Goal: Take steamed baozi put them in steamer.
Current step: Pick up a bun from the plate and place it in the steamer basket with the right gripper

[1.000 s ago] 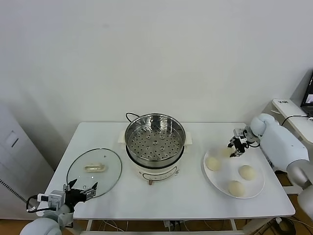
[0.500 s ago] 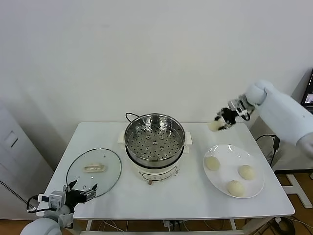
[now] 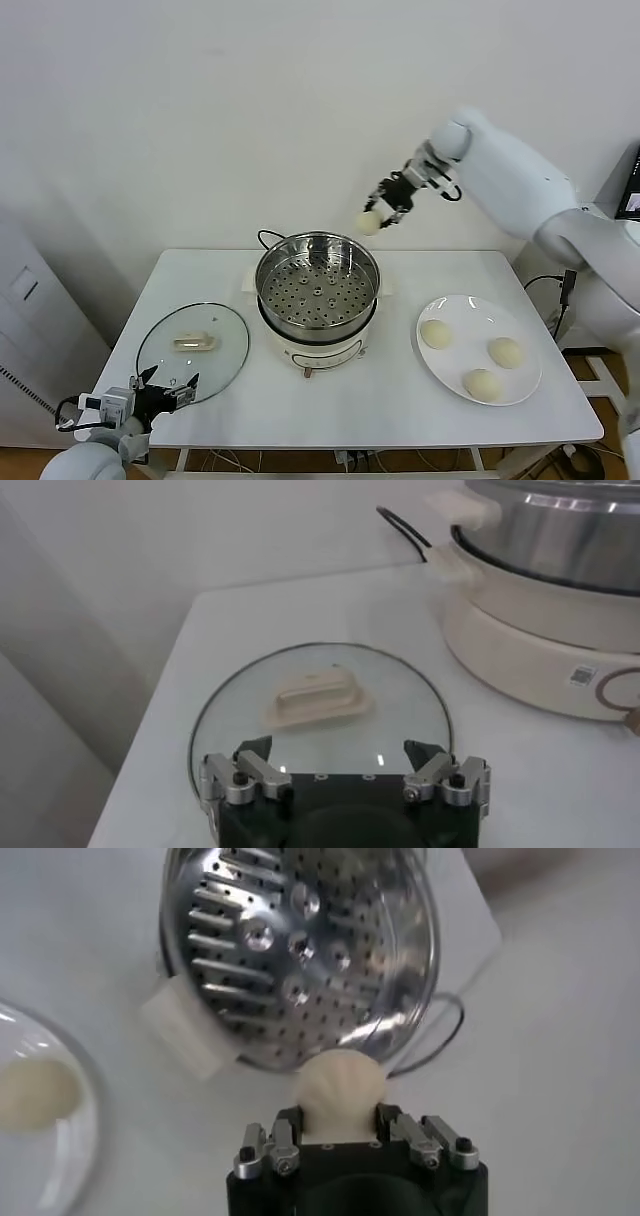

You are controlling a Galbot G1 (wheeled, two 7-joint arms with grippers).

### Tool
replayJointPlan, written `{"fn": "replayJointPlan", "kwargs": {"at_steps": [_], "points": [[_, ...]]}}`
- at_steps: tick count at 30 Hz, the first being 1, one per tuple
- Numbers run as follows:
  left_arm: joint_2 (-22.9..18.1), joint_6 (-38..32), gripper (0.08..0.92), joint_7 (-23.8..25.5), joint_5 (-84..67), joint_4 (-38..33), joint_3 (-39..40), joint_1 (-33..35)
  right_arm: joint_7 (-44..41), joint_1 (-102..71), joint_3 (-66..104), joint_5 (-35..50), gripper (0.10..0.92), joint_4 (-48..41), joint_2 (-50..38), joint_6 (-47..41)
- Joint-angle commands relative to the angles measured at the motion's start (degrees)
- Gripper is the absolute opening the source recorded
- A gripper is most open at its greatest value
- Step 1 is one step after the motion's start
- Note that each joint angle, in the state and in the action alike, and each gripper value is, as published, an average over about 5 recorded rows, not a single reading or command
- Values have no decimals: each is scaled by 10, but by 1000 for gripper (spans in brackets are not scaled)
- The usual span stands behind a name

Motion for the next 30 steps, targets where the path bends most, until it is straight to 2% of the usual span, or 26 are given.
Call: {"fn": "replayJointPlan", "kwargs": {"at_steps": [1, 13, 30], "points": [[4, -1, 823, 0, 0, -3, 1, 1, 7, -2, 32, -133, 458, -11, 92, 80], [2, -9, 823, 1, 2, -2, -3, 11, 23, -88, 72, -302, 458, 42, 118, 80], [4, -11, 823, 3, 2, 2, -2, 5, 40, -153, 109, -384, 458, 50, 121, 80]]}}
